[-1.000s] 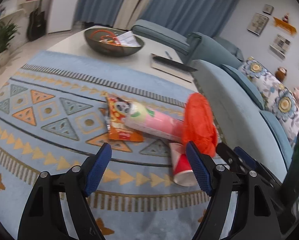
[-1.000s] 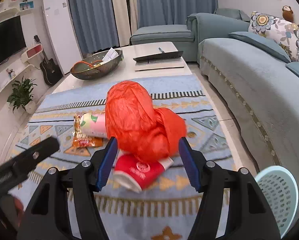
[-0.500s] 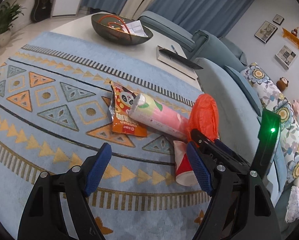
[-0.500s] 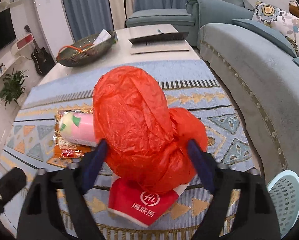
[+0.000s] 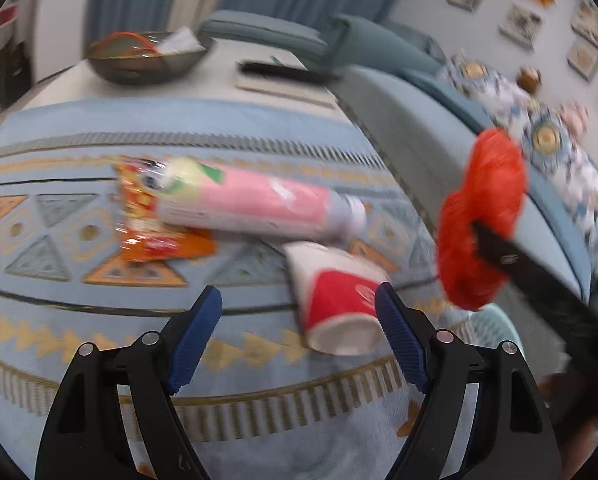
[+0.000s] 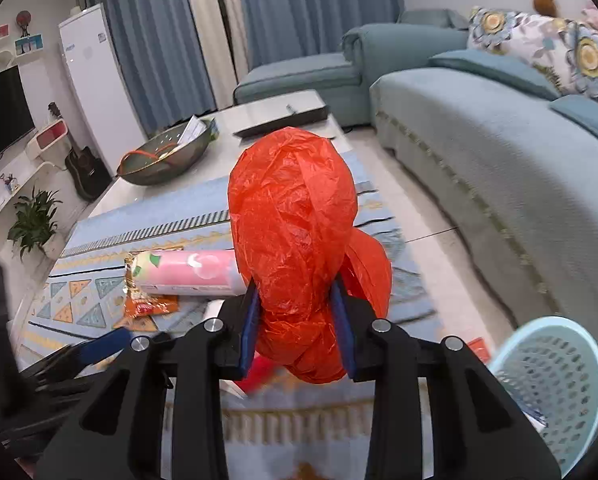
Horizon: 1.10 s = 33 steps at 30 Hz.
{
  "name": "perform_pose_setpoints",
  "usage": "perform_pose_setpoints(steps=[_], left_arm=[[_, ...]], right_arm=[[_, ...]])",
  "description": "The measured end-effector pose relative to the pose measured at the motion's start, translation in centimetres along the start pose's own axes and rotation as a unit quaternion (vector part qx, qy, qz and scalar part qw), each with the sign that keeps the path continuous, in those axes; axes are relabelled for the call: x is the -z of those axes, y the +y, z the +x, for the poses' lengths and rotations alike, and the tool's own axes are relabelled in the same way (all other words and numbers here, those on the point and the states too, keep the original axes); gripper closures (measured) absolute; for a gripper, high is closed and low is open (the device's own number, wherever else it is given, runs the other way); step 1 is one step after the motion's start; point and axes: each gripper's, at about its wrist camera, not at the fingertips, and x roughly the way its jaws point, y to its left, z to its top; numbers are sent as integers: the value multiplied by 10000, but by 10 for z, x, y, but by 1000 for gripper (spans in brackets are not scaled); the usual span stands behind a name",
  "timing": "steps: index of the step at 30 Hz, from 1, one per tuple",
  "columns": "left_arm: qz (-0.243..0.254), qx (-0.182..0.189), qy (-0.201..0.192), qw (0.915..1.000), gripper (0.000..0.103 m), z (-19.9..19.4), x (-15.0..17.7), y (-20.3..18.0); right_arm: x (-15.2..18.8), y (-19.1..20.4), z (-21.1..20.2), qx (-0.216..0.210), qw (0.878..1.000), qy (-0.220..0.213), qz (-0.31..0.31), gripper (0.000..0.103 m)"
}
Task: Collect trash
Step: 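Grasp the red paper cup with the left tool while the right tool grasps the orange plastic bag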
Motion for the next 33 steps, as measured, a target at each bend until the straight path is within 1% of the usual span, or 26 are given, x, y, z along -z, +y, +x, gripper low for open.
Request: perform_pose_setpoints(steps=[1, 3, 7, 10, 13, 15, 16, 17, 19, 20, 24, 26, 29, 30, 33], left_arm=[[117, 10, 119, 9999, 26, 8, 3, -7], [267, -70, 201, 9994, 26, 17, 6, -14], [542, -204, 174, 9982, 24, 25, 8, -29], [656, -331, 297, 9969, 24, 36, 10, -35], [724, -435, 296, 9960, 24, 41, 13, -37], [737, -465, 299, 9957, 27, 44, 12, -37], [743, -438, 297, 9958, 32, 44, 12, -37], [753, -409, 305, 9959, 40, 44, 11, -37], [792, -447, 334, 9953, 41, 43, 10, -38], [806, -486, 275, 9952, 41, 40, 9, -39], [799, -316, 12, 9963, 42, 17, 5, -41], [853, -196, -181, 9960, 42, -1, 3, -51], [998, 44, -454, 9940, 42, -28, 1, -76], [1045, 132, -522, 9931, 42, -35, 0, -85], [1181, 522, -669, 9894, 41, -56, 4, -118]], right_arm=[[3, -5, -6, 17, 10000, -28, 15, 73], [9, -16, -16, 9, 9999, -29, 121, 73], [21, -32, -28, -5, 9998, 18, 195, 73], [28, -40, -35, 8, 9998, 42, 177, 73], [34, -42, -41, 47, 9999, 8, 94, 73], [37, -41, -44, 67, 10000, -8, 42, 73], [38, -40, -46, 82, 10000, -15, 21, 73], [39, -39, -47, 93, 10000, -24, 3, 73], [41, -40, -50, 102, 9999, -44, -11, 73], [41, -39, -52, 112, 9999, -56, -11, 73], [42, -41, -68, 208, 9996, -198, 13, 73], [40, -44, -79, 290, 9991, -303, 21, 73], [35, -54, -105, 437, 9978, -493, 59, 73], [33, -61, -117, 562, 9968, -568, 70, 73], [33, -83, -143, 851, 9939, -677, 184, 73]])
